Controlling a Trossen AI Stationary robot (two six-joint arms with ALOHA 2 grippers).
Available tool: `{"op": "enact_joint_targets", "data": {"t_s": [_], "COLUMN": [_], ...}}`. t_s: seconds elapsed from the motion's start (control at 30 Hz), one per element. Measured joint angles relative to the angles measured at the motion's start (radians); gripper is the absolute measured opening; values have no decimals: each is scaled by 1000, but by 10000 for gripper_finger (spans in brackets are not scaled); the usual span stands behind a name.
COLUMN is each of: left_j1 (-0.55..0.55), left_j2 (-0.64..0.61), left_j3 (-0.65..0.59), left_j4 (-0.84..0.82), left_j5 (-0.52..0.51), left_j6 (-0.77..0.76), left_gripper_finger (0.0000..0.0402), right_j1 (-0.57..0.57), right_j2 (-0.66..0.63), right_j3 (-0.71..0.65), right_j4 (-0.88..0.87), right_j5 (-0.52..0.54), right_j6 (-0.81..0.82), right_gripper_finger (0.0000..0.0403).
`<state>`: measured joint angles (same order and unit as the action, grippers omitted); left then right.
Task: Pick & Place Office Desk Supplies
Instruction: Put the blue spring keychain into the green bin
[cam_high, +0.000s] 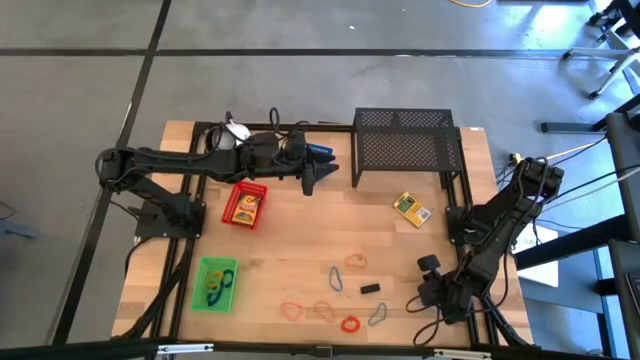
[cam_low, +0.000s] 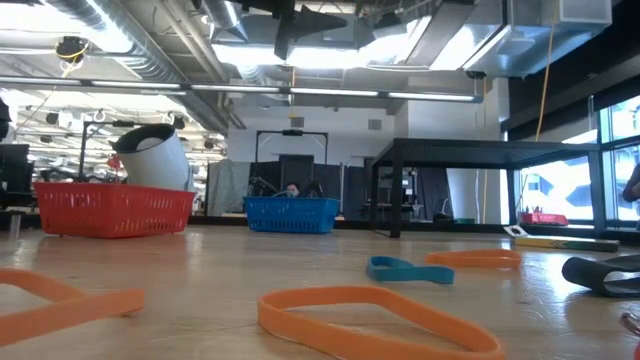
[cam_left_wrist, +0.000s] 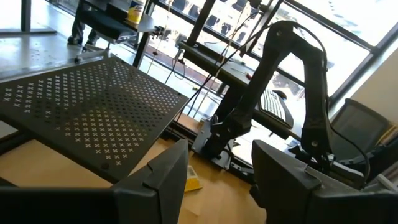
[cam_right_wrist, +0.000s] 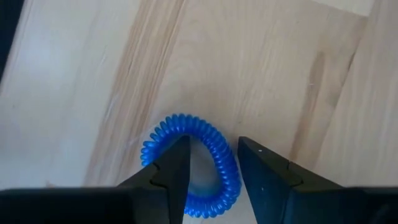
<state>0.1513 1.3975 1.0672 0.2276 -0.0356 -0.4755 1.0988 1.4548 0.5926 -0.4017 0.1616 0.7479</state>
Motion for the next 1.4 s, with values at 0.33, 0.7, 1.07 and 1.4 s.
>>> {"op": "enact_joint_targets", "data": {"t_s": [0.33, 0.7, 1.07, 1.4], "left_j1": [-7, -27, -68, -122], "left_j2": [0, 0, 0, 10], "left_j3": [0, 0, 0, 0], "left_j4": [0, 1, 1, 4], "left_j5": [1, 1, 3, -28], "left_j6": [-2, -27, 52, 212], "left_gripper_finger": [173, 173, 173, 173], "right_j1": [0, 0, -71, -275], "right_j2": [39, -64, -290, -460], "right_j3": [6, -4, -2, 0], "right_j4": [-2, -8, -12, -8], "right_j5": [8, 49, 528, 847], "right_j6": [48, 237, 249, 33], "right_gripper_finger": [81, 13, 12, 20]}}
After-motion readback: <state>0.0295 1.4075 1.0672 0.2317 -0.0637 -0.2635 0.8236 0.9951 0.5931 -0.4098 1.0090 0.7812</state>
